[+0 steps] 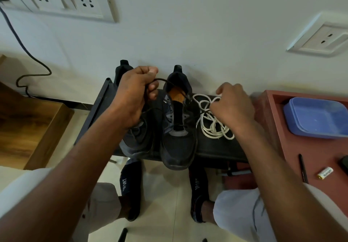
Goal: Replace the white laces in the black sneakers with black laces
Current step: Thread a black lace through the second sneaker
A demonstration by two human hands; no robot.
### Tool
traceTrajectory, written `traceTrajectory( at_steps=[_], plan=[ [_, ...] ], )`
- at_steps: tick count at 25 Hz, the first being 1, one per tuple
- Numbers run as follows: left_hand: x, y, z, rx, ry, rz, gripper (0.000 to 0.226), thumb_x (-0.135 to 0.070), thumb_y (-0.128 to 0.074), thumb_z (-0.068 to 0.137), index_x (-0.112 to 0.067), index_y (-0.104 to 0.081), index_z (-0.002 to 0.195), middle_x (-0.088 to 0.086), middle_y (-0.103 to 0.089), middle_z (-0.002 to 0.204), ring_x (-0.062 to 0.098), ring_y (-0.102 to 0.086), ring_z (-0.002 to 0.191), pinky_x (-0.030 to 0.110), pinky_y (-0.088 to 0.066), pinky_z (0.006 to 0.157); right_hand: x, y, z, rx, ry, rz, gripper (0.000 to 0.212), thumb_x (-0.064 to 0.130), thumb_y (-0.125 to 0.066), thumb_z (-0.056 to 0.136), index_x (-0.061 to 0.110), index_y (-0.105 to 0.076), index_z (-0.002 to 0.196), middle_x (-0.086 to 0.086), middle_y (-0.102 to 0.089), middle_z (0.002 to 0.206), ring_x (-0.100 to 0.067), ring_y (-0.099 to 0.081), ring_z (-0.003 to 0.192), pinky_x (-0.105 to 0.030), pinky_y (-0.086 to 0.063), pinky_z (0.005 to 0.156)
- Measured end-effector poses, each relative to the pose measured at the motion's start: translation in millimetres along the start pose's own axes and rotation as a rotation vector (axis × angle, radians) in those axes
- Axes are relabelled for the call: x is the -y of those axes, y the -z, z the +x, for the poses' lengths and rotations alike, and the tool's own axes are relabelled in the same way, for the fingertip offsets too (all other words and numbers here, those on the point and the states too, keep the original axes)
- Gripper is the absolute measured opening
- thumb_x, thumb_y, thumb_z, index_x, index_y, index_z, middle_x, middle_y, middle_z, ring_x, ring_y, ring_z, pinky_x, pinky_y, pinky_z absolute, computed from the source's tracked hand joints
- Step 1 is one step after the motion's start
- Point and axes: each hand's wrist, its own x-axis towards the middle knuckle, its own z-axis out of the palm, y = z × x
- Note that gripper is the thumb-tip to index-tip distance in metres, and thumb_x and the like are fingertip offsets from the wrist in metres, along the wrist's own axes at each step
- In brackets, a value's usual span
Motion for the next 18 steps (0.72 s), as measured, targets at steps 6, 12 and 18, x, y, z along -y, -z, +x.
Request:
traceTrajectory(
  at_steps=[6,12,18],
  plan=[
    [12,-19,-11,0.135,0.031,0.169,0.013,-0.021,-0.064,0.102,-0.009,-0.060,0.103,0.002,-0.050,0.064,0.015,-0.039,0.049,0.027,-0.033,0.047,32,-3,-13,0.431,0.227,0.746,0.013,0.024,-0.068,0.101,0.020,-0.076,0.111,0.004,-0.075,0.077,-0.003,-0.059,0.060,-0.017,-0.044,0.053],
    [14,-14,-7,0.100,0.027,0.102,0.007,-0.012,-0.055,0.104,-0.011,-0.062,0.105,0.002,-0.058,0.070,0.014,-0.046,0.055,0.027,-0.037,0.053,-1,-11,6,0.116,0.182,0.047,0.018,0.023,-0.072,0.091,0.034,-0.079,0.105,0.008,-0.077,0.100,-0.014,-0.071,0.090,-0.034,-0.058,0.084],
    [17,-19,-14,0.166,0.011,0.254,0.013,-0.019,-0.069,0.099,-0.006,-0.068,0.102,0.010,-0.066,0.074,0.017,-0.056,0.057,0.026,-0.045,0.051,23,-10,-4,0.317,0.289,0.600,0.013,0.013,-0.070,0.099,0.020,-0.078,0.106,-0.001,-0.079,0.083,-0.005,-0.061,0.059,-0.027,-0.052,0.062]
  ],
)
